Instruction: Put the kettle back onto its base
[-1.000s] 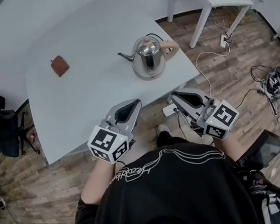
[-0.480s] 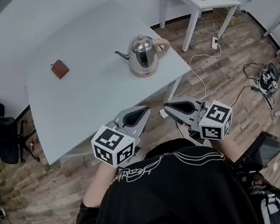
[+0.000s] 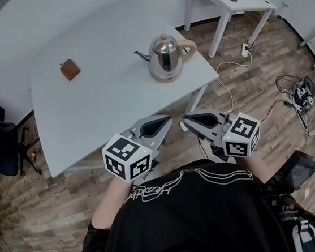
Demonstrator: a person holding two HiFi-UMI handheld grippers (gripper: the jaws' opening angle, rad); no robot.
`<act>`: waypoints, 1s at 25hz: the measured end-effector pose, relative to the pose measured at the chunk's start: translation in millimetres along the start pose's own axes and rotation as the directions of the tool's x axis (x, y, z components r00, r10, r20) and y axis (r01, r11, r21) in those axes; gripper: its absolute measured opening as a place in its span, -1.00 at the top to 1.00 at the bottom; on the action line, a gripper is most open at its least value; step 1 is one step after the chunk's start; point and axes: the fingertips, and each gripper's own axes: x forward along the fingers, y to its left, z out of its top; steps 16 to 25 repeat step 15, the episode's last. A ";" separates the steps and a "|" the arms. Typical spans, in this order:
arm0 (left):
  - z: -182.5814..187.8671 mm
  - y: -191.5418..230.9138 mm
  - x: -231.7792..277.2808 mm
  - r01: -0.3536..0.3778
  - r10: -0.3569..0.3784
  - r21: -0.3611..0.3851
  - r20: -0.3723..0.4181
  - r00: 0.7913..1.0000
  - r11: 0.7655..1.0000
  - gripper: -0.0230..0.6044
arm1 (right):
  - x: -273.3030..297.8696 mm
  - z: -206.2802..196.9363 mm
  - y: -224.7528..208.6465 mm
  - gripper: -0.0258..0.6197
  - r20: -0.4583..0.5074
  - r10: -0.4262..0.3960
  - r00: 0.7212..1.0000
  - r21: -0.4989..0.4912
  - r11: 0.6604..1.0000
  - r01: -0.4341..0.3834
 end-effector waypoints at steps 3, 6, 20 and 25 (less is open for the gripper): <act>-0.3 -2.6 -7.9 -0.003 0.003 0.004 -0.004 1.000 1.000 0.91 | 1.8 2.9 8.5 0.91 0.006 0.000 1.000 -0.007 1.000 0.000; 1.7 -3.1 -8.7 0.012 -0.012 -0.040 0.005 1.000 0.999 0.91 | 1.7 5.5 8.8 0.90 0.005 0.001 1.000 -0.008 1.000 0.000; -12.4 0.1 -8.7 0.030 -0.032 -0.128 -0.007 0.999 0.991 0.91 | 3.0 -8.1 7.3 0.91 -0.011 -0.002 1.000 0.032 0.999 0.002; -12.4 0.1 -8.7 0.030 -0.032 -0.128 -0.007 0.999 0.991 0.91 | 3.0 -8.1 7.3 0.91 -0.011 -0.002 1.000 0.032 0.999 0.002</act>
